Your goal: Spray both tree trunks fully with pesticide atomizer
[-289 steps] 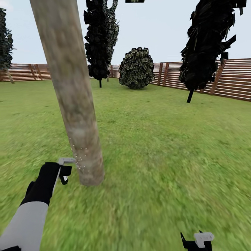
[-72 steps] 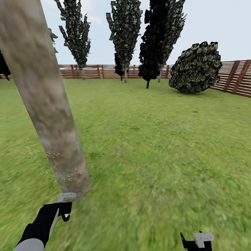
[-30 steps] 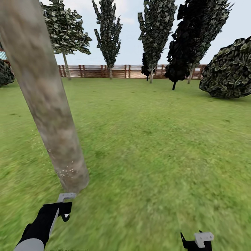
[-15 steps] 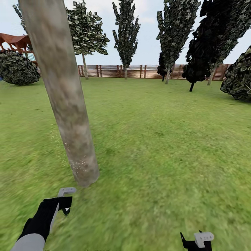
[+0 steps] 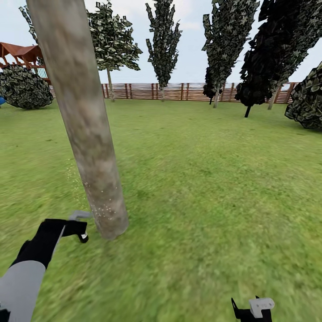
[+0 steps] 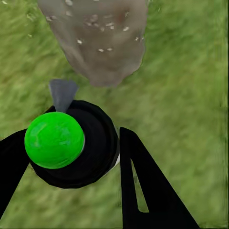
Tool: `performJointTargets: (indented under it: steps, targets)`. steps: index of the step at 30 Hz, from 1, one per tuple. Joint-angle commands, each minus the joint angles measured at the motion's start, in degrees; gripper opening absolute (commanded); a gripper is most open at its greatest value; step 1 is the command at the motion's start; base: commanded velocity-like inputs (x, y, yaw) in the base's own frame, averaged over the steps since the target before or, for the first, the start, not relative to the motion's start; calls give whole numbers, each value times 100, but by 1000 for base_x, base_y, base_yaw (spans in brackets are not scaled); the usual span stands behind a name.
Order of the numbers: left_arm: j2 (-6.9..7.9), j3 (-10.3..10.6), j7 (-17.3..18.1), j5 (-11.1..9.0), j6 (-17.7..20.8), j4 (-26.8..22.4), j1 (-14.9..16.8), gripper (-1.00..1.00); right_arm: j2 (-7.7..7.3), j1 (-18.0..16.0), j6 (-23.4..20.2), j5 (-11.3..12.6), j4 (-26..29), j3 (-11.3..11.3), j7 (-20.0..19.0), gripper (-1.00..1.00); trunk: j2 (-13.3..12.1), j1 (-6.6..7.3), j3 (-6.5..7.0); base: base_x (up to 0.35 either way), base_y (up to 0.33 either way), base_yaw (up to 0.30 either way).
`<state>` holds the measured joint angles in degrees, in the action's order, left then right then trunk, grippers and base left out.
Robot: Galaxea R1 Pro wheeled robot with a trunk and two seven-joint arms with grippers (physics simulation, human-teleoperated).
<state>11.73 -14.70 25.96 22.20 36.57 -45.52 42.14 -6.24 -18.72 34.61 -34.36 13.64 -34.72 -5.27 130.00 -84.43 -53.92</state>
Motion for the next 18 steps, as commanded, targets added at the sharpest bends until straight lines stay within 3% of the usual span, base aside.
performJointTargets:
  steps: [1, 2, 3, 7, 10, 12, 13, 16, 18]
  targets:
    - [3, 170, 71, 21, -2, -1, -7, -100, 0, 0, -2, 0, -1, 0, 0, 100, 0, 0, 0, 0, 0, 0]
    - [40, 540, 165, 28, 45, -7, -1, -100, 0, 0, 0, 0, -2, 0, 0, 100, 0, 0, 0, 43, 0, 0]
    - [72, 585, 181, 31, 84, -15, 11, -100, 0, 0, 1, 0, -2, 0, 0, 100, 0, 0, 0, 175, 5, 0]
    - [240, 619, 198, 53, 224, -169, 16, -100, 0, 0, -2, 0, 2, -3, 0, 100, 0, 0, 0, 243, 49, 0]
    - [463, 618, 203, 56, 230, -183, -25, -100, 0, 0, 0, 0, 0, -2, 0, 100, 0, 0, 0, 48, 10, 0]
    - [739, 618, 218, 42, 213, -180, -49, -100, 0, 0, 1, 0, -1, -1, 0, 100, 0, 0, 0, 9, 2, 0]
    - [810, 618, 225, 29, 207, -178, -48, -100, 0, 0, -2, 0, -2, 0, 0, 100, 0, 0, 0, 2, 0, 0]
    - [840, 636, 233, 9, 203, -183, -46, -100, 0, 0, 0, 0, -2, 0, 0, 100, 0, 0, 0, 0, 0, 0]
    - [640, 650, 226, 0, 225, -249, -1, -100, 0, 0, -2, 0, -2, 0, 0, 100, 0, 0, 0, 0, 0, 0]
